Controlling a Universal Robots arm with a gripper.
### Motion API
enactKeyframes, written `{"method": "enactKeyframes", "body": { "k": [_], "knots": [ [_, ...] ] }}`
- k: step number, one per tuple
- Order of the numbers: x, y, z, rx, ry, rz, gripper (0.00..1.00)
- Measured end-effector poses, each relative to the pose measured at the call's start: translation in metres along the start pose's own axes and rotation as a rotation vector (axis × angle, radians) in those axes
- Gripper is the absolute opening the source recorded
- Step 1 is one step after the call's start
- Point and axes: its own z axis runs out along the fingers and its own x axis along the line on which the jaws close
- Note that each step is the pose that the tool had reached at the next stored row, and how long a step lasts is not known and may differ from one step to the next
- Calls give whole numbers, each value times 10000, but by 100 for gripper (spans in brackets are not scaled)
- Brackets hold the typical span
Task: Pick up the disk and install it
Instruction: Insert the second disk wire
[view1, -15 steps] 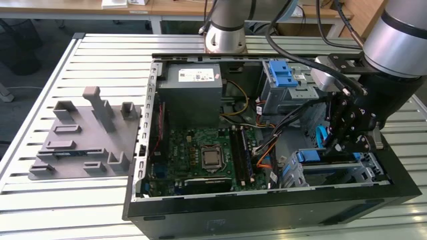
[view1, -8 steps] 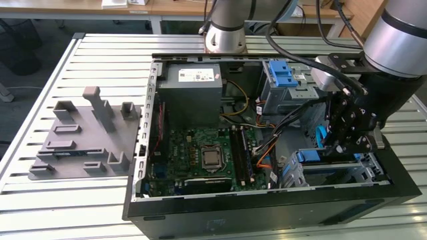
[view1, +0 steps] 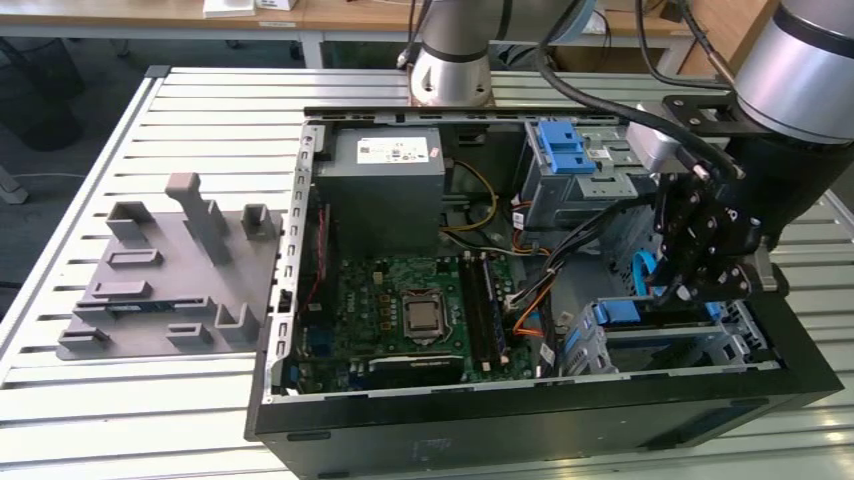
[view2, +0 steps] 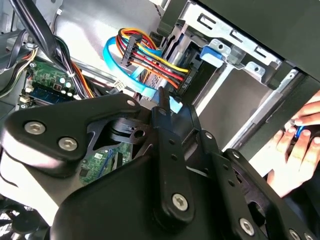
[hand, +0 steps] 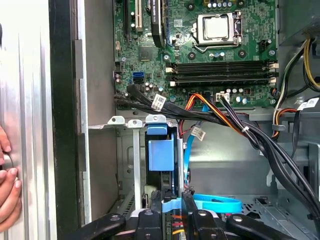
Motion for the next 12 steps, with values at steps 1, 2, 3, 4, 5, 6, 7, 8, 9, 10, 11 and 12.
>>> {"method": "enactKeyframes", "body": {
  "k": [1,2,3,4,5,6,7,8,9,10,11,12],
  "knots": [
    [1,0,-12,0,1,0,31],
    [2,0,-24,0,0,0,31],
    [3,-1,-36,0,0,0,31],
    [4,-1,-51,0,0,0,31],
    [5,-1,-66,0,0,0,31],
    [6,-1,-81,0,0,0,31],
    [8,-1,-98,0,-1,-1,31],
    [9,-2,-114,0,-1,-1,31],
    [11,-2,-133,0,0,0,31],
    [12,-2,-149,0,1,0,31],
    [13,-2,-161,0,1,-1,31],
    [13,-2,-163,0,-2,-1,31]
  ]
}}
